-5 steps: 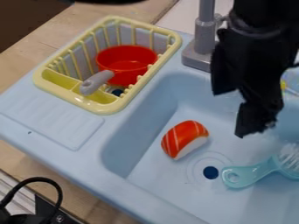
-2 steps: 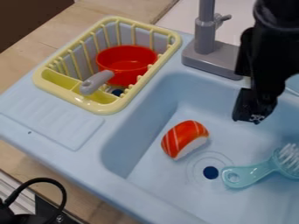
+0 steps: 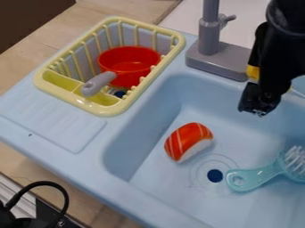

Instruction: The yellow object was taken and transferred to the other side.

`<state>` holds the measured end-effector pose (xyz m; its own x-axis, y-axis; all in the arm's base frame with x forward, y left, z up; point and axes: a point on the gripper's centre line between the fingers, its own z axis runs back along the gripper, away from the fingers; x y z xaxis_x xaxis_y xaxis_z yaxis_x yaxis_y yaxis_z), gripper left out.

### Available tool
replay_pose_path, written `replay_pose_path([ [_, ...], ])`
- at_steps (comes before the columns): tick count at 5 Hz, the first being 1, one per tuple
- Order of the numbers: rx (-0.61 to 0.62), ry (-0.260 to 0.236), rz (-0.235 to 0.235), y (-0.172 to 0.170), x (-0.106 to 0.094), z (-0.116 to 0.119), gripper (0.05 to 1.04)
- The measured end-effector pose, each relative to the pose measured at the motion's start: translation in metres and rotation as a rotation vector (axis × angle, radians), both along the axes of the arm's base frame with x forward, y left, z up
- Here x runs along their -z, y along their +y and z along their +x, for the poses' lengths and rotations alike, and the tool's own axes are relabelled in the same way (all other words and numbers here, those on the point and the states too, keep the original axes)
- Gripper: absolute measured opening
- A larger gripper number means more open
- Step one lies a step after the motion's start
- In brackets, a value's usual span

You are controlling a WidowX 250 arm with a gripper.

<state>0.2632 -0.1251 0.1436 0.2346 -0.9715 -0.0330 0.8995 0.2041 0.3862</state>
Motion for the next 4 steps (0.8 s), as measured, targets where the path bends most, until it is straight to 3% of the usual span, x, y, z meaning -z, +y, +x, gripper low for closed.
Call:
replay_pose_path([
  [1, 0.016, -0.022, 0.005, -0.004, -0.005, 0.01, 0.993],
  [2, 0.021, -0.004, 0.039, -0.004, 0.008, 0.024, 0.993],
  [4, 0.034, -0.071, 0.073, -0.006, 0.01, 0.036, 0.993],
])
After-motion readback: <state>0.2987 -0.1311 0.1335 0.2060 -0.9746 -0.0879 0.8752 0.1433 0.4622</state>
